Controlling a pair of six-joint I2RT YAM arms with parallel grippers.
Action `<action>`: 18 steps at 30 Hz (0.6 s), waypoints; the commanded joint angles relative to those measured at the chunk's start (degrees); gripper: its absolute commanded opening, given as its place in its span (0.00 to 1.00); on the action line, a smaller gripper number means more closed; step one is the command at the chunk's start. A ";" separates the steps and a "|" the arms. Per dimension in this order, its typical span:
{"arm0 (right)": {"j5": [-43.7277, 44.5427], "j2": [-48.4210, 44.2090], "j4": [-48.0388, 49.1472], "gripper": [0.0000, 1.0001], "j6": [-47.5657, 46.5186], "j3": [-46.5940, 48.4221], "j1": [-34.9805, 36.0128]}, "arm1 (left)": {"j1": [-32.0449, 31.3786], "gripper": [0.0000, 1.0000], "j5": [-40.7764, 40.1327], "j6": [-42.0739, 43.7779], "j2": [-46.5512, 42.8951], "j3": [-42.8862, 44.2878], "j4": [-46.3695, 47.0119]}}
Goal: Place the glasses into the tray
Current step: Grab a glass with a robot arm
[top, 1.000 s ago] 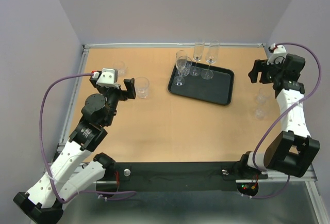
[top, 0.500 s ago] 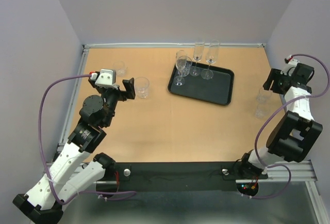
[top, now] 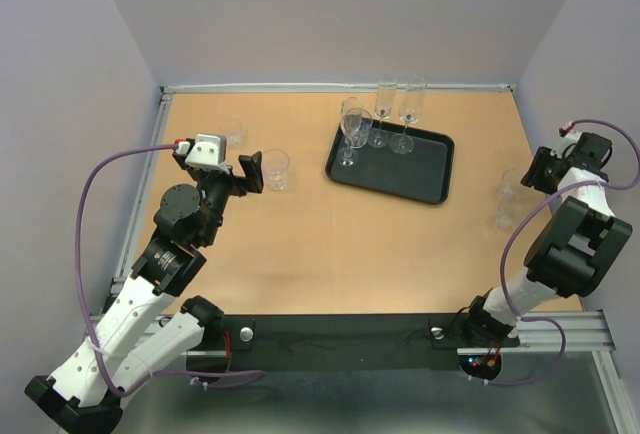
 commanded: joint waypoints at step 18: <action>-3.70 6.84 -0.45 0.17 0.58 5.11 -0.70 | 0.15 0.99 -0.04 0.11 -0.67 -0.52 3.57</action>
